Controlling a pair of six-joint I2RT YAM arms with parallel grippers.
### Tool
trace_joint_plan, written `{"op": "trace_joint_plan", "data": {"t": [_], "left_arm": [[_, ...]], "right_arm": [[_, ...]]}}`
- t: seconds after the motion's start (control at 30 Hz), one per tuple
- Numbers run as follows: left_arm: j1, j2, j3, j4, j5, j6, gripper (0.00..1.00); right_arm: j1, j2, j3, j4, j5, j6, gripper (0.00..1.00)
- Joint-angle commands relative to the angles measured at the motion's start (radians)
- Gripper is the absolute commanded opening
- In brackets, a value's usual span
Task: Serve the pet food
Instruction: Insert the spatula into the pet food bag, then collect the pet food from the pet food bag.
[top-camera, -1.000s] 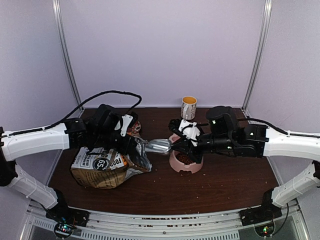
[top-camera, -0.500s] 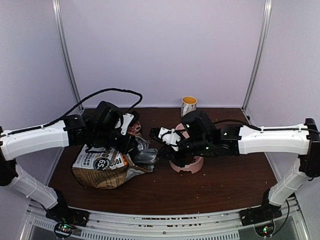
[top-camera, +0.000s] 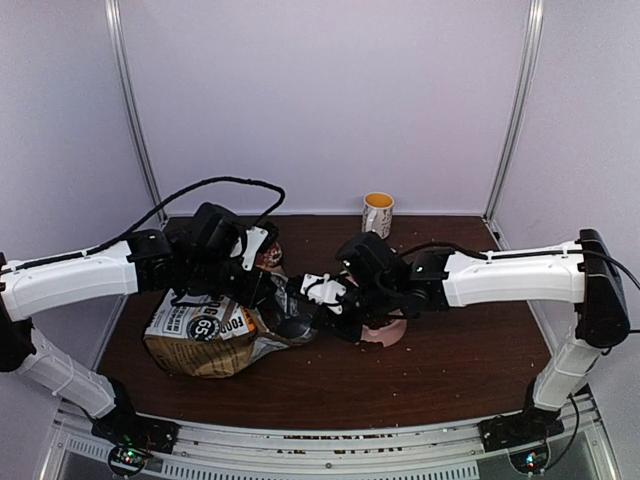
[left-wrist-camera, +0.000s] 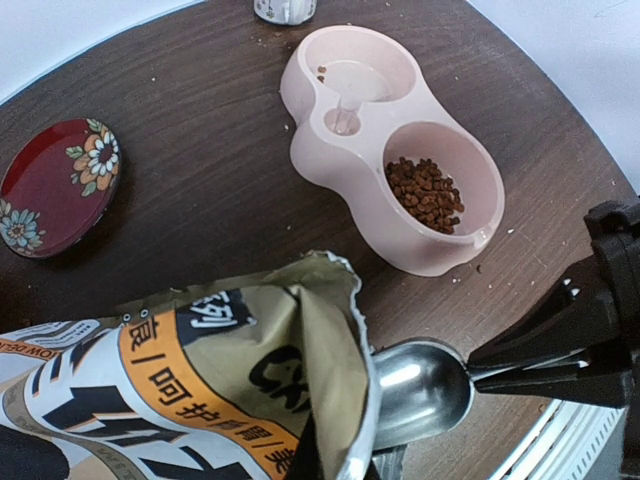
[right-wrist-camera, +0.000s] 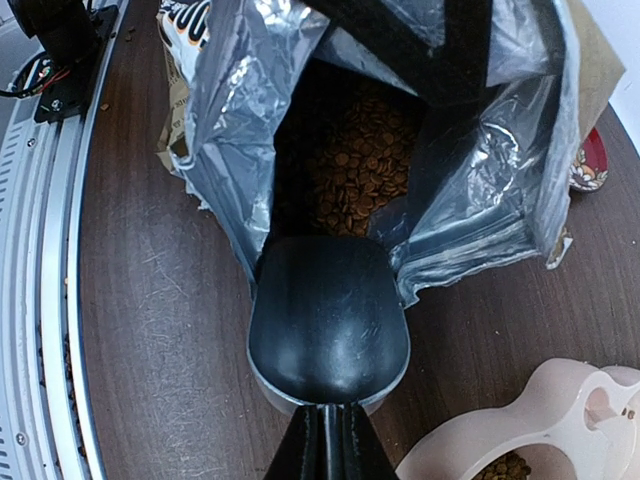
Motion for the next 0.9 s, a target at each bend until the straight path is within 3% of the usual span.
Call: {"op": "trace_joint_plan", "data": {"t": [0.0, 0.43, 0.87], "left_arm": [[-0.015, -0.026, 0.031, 0.192, 0.024, -0.002, 0.00], [-0.015, 0.000, 0.054, 0.195, 0.037, 0.008, 0.00], [-0.015, 0.010, 0.063, 0.185, 0.038, -0.017, 0.00]], "right_arm": [[0.007, 0.049, 0.055, -0.015, 0.021, -0.023, 0.00], [0.015, 0.147, 0.085, 0.057, 0.033, -0.008, 0.00], [0.036, 0.231, 0.048, 0.284, 0.026, 0.060, 0.00]]}}
